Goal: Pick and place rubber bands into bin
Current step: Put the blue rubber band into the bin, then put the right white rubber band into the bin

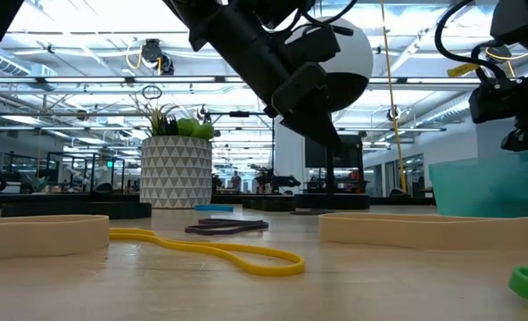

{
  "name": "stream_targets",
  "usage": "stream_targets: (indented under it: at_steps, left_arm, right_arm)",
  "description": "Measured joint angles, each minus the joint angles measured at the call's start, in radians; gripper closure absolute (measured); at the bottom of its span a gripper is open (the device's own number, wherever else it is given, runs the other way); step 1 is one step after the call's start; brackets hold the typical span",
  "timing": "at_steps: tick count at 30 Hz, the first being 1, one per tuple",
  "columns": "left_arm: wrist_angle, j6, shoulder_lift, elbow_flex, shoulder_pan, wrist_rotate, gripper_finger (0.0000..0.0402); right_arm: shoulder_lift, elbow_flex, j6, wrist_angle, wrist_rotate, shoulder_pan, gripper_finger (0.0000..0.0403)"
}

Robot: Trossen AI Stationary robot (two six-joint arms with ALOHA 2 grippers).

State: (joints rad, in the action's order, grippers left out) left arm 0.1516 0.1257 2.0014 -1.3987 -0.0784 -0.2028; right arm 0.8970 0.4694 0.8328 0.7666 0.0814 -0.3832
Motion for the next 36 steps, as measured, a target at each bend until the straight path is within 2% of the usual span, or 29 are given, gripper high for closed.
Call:
stream_targets:
  at_steps: [6,11,13,18,21,27,33,36]
  left_arm:
    - [-0.039,0.0,0.0,0.0,-0.006,0.003,0.019]
    - [-0.044,0.0,-0.007,0.0,-0.02,0.015,0.019]
    - [-0.048,-0.006,-0.012,0.0,-0.026,0.071,0.019]
    - [-0.055,-0.035,-0.031,0.0,-0.05,0.295,0.019]
    - [-0.05,-0.052,-0.042,0.001,-0.072,0.357,0.019]
    - [-0.044,-0.051,-0.043,0.001,-0.14,0.353,0.019]
    - [-0.041,-0.06,-0.043,0.001,-0.2,0.179,0.019]
    - [-0.048,-0.095,-0.026,0.0,-0.205,0.154,0.019]
  right_arm:
    - [0.0,0.038,-0.034,0.0,0.004,0.0,0.0234]
    - [0.0,0.077,-0.098,0.012,0.092,0.0,0.0225]
    - [0.0,0.09,-0.127,0.016,0.135,0.0,0.0225]
    - [-0.002,0.106,-0.226,-0.016,0.291,0.0,0.023]
    - [-0.003,0.106,-0.277,-0.056,0.343,0.0,0.023]
    - [-0.004,0.106,-0.374,-0.15,0.342,0.003,0.0225]
    - [-0.004,0.106,-0.492,-0.304,0.37,0.004,0.023]
    - [-0.004,0.106,-0.535,-0.373,0.369,0.004,0.0229]
